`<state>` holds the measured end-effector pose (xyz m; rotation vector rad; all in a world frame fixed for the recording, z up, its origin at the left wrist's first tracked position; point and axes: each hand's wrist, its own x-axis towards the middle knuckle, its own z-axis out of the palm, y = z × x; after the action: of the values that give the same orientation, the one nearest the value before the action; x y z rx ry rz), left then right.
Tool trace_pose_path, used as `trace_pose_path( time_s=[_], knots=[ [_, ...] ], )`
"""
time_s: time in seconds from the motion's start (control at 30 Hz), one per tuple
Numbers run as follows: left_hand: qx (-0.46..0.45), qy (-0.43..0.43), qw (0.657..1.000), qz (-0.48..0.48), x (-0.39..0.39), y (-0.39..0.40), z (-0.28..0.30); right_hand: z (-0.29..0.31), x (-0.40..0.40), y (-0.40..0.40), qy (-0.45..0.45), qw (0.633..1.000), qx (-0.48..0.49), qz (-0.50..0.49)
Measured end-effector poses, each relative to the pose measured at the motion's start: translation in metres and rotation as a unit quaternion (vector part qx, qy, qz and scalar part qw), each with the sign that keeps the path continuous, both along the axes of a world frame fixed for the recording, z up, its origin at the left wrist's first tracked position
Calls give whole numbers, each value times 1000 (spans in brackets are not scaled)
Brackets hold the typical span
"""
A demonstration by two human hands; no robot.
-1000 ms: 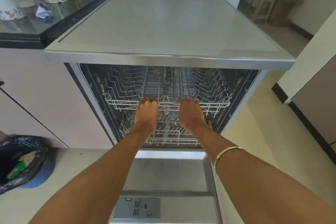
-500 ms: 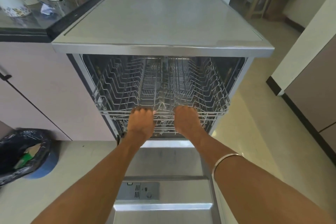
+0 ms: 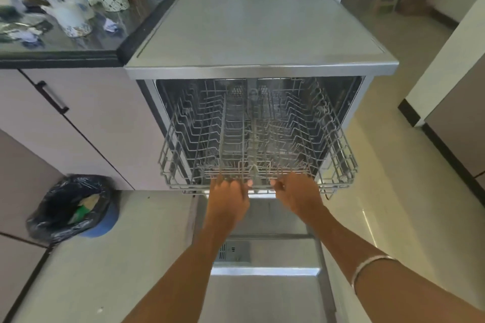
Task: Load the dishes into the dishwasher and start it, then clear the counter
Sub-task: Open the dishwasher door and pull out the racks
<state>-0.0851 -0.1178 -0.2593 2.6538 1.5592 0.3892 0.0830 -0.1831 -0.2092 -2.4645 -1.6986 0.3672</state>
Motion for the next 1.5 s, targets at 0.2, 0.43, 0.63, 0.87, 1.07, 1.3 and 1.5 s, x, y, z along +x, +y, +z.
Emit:
trace_pose_path(
  time_s=[0.2, 0.43, 0.63, 0.87, 1.07, 1.3, 1.5],
  knots=[
    [-23, 19, 999, -25, -20, -27, 3, 7, -19, -33, 16, 999, 0, -27],
    [-27, -60, 997, 30, -33, -77, -2, 13, -43, -88, 28, 998, 48, -19],
    [-33, -63, 997, -12, -55, -119, -3, -9, -68, -130, 30, 994, 73, -70],
    [-72, 18, 997, 3, -67, -145, -4, -17, -83, -141, -5, 995, -13, -97],
    [-98, 25, 995, 10, -76, -172, 1, -17, -93, -162, -21, 994, -31, -100],
    [-117, 51, 992, -10, -87, -200, 4, -21, -104, -188, 8, 993, -12, -118],
    [-129, 55, 990, 4, -87, -199, 4, -22, -103, -187, -6, 993, -16, -121]
  ],
)
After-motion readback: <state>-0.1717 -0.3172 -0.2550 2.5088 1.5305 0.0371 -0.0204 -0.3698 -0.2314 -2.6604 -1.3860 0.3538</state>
